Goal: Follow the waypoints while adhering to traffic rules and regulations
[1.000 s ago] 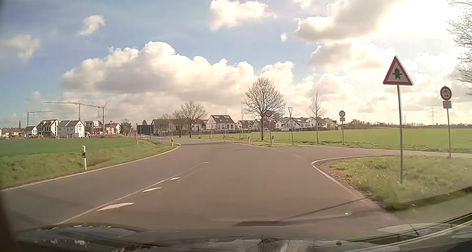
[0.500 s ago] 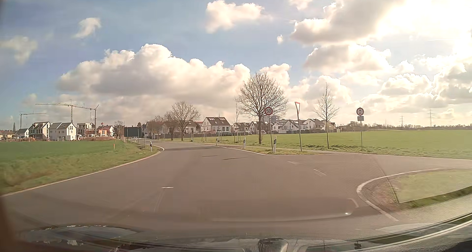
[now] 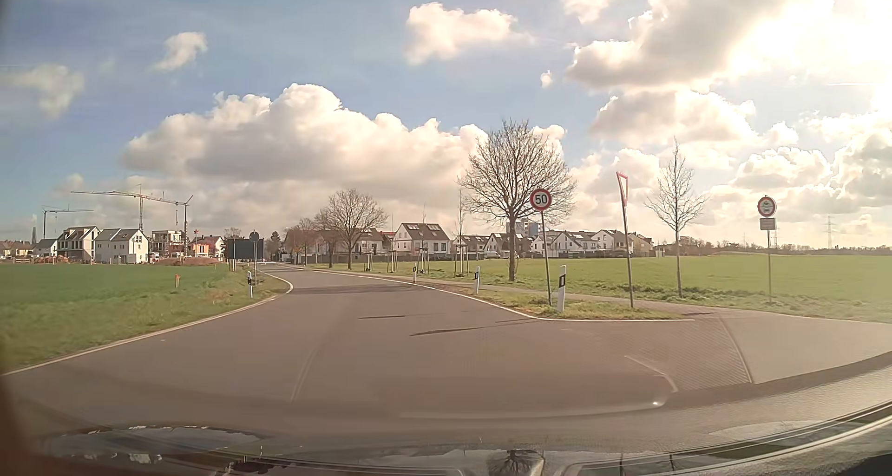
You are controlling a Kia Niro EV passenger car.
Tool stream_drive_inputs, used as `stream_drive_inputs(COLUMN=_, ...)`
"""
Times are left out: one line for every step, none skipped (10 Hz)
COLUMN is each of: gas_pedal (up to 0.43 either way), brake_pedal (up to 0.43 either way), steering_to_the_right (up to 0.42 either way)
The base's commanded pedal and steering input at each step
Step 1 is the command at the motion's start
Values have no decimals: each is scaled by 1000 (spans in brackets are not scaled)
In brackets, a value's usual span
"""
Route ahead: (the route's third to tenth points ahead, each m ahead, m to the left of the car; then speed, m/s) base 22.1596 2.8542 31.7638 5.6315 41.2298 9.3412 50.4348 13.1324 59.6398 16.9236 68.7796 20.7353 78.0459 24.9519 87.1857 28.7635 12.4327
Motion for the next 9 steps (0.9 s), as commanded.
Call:
stream_drive_inputs(gas_pedal=240, brake_pedal=0, steering_to_the_right=-36)
stream_drive_inputs(gas_pedal=240, brake_pedal=0, steering_to_the_right=-41)
stream_drive_inputs(gas_pedal=228, brake_pedal=0, steering_to_the_right=-48)
stream_drive_inputs(gas_pedal=220, brake_pedal=0, steering_to_the_right=-52)
stream_drive_inputs(gas_pedal=220, brake_pedal=0, steering_to_the_right=-55)
stream_drive_inputs(gas_pedal=220, brake_pedal=0, steering_to_the_right=-56)
stream_drive_inputs(gas_pedal=220, brake_pedal=0, steering_to_the_right=-56)
stream_drive_inputs(gas_pedal=220, brake_pedal=0, steering_to_the_right=-56)
stream_drive_inputs(gas_pedal=209, brake_pedal=0, steering_to_the_right=-56)
